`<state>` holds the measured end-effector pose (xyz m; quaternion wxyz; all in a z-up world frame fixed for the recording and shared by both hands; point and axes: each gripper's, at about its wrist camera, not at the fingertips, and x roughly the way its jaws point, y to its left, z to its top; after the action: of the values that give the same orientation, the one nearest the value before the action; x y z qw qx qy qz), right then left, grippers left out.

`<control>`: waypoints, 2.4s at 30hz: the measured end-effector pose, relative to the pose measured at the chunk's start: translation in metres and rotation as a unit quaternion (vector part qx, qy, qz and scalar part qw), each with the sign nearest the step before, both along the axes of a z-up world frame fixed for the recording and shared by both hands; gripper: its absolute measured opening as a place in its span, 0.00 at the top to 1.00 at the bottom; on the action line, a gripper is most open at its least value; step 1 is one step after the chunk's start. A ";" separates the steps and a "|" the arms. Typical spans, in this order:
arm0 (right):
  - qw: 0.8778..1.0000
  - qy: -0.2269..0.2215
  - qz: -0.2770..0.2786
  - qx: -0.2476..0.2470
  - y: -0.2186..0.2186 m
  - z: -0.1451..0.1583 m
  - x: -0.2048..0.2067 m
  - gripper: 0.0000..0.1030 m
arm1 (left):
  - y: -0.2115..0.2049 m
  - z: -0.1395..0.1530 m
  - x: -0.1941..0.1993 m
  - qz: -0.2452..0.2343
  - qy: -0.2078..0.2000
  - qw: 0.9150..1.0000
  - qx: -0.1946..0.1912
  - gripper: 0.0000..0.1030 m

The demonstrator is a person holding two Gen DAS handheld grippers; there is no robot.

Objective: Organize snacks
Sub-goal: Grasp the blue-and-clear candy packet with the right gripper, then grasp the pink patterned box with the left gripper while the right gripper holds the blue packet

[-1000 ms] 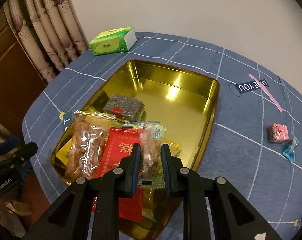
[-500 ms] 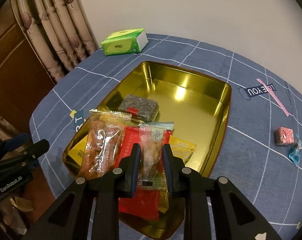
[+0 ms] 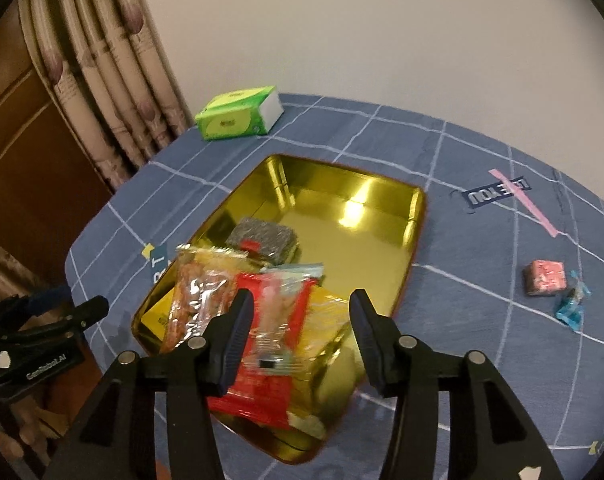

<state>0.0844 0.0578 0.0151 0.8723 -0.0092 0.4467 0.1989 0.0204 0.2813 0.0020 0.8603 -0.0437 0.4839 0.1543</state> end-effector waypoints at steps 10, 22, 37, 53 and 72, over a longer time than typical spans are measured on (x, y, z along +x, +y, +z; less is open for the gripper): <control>0.995 -0.014 -0.101 -0.022 -0.098 0.004 0.017 0.54 | -0.002 -0.001 0.001 -0.003 0.002 1.000 0.010 0.36; 0.974 0.010 -0.219 -0.064 -0.220 -0.040 0.042 0.54 | -0.016 -0.002 0.003 -0.025 0.003 0.999 0.035 0.36; 0.973 0.016 -0.225 -0.051 -0.230 -0.074 0.076 0.65 | -0.058 0.010 0.015 -0.048 0.003 0.998 0.048 0.36; 0.969 -0.016 -0.231 -0.089 -0.295 -0.072 0.065 0.75 | -0.203 0.017 0.065 -0.164 0.003 0.986 0.015 0.36; 0.965 -0.018 -0.246 -0.089 -0.345 -0.076 0.053 0.75 | -0.332 -0.019 0.139 -0.233 0.038 0.968 -0.082 0.36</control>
<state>0.1373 -0.2870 -0.0611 0.8978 0.0202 0.4354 -0.0627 0.1593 -0.0510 -0.0165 0.8468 0.0056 0.5245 -0.0887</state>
